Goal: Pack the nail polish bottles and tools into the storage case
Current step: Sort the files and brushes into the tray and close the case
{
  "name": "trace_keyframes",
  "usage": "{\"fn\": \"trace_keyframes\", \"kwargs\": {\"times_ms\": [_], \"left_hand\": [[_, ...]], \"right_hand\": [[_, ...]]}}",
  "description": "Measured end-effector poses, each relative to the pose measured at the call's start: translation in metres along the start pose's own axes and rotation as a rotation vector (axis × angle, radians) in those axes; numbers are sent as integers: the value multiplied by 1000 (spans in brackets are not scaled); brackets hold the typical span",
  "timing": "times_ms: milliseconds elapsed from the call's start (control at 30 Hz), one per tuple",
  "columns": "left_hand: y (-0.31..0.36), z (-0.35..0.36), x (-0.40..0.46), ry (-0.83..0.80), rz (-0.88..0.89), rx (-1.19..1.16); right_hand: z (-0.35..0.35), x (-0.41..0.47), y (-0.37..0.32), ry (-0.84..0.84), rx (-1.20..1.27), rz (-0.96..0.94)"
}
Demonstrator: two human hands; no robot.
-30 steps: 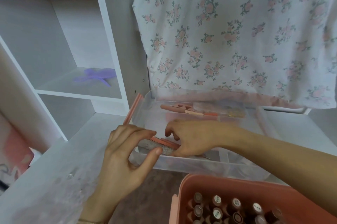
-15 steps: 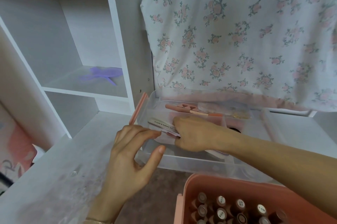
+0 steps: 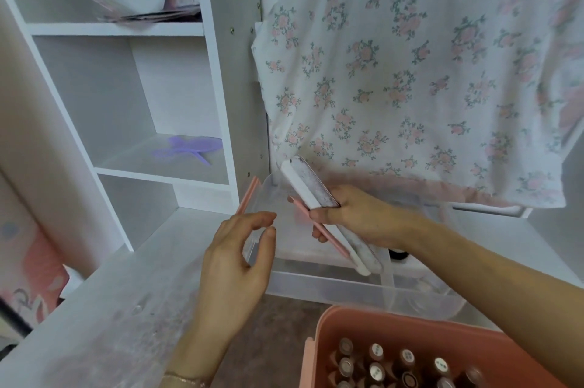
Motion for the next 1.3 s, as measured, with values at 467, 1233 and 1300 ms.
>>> {"fn": "trace_keyframes", "kwargs": {"times_ms": [467,1233,1300], "left_hand": [[36,9,37,-158,-145,-299],[56,38,51,-265,-387,-1397],[55,36,49,-267,-379,-1389]], "right_hand": [[-41,-38,-41,192,374,-200],[-51,-48,-15,276,394,-162],[-51,-54,-19,284,370,-227]]}}
Point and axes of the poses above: each hand's wrist, its own x-axis towards the middle knuckle, its own z-axis out of the palm, y = z × x, the point moved 7 cm from there along x, towards the middle knuckle, and after that the axes turned 12 degrees about x, right-handed, at the moved point
